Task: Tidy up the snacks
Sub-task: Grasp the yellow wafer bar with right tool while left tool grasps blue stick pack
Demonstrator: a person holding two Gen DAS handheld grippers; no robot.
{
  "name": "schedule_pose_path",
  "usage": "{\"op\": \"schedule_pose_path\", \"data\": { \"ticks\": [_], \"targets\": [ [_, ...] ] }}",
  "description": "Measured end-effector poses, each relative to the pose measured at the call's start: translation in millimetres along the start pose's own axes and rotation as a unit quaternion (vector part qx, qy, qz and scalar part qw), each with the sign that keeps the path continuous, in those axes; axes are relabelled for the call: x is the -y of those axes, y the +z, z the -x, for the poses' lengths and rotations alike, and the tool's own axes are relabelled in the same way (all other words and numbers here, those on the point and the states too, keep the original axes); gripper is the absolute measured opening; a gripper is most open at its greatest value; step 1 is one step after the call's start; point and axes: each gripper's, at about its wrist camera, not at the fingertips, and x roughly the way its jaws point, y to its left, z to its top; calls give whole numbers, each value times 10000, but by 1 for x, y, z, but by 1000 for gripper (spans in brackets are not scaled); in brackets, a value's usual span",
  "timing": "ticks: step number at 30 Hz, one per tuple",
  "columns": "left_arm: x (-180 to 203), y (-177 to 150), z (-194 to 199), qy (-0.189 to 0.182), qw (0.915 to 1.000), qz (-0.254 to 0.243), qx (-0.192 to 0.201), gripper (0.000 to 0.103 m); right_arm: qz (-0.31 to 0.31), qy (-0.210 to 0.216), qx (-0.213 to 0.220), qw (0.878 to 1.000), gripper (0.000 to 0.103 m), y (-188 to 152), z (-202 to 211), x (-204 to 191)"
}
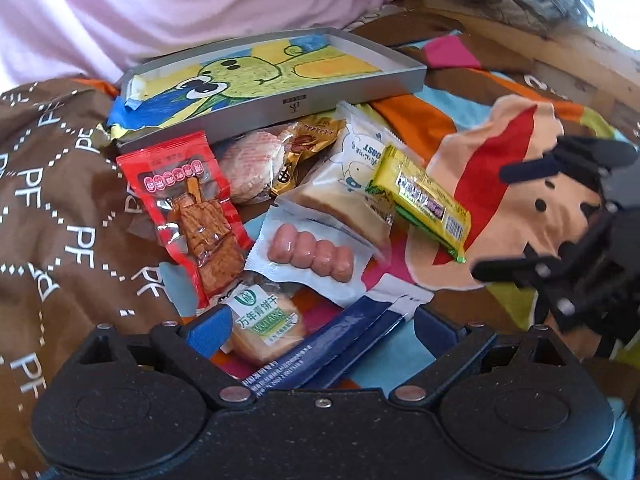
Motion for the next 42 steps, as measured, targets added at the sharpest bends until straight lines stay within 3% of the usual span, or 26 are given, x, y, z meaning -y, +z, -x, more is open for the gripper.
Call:
{"op": "schedule_pose_path", "data": {
  "ticks": [4, 7, 12, 20, 25, 33, 37, 40, 42],
  "targets": [
    [-10, 0, -6, -144, 9997, -101, -194, 97, -109, -125, -3, 9999, 103, 1, -12, 1],
    [-26, -1, -7, -492, 9977, 292, -373, 97, -131, -44, -62, 9999, 103, 4, -21, 3],
    [-43, -1, -9, -571, 9949, 619, -547, 96, -122, 125, -284, 9994, 103, 10, -40, 5],
    [-40, -3, -16, -708, 9918, 599, -882, 88, -291, 116, -475, 9984, 82, 7, -57, 10],
    [-40, -5, -18, -710, 9899, 692, -1012, 82, -385, -81, -471, 9981, 61, 4, -58, 12],
    [-42, -8, -14, -1059, 9782, 1343, -1177, 70, -428, -143, -579, 9973, 56, 4, -47, 8],
    [-38, -12, -8, -1365, 9681, 1664, -1282, 68, -562, -14, -884, 9945, 53, 0, -34, 9],
    [-22, -12, -5, -1496, 9678, 1507, -1354, 66, -610, 77, -1121, 9918, 52, -5, -22, 9],
    [-10, -12, -4, -1410, 9719, 1302, -1361, 66, -649, 124, -1253, 9899, 52, -6, -13, 9]
  ]
}}
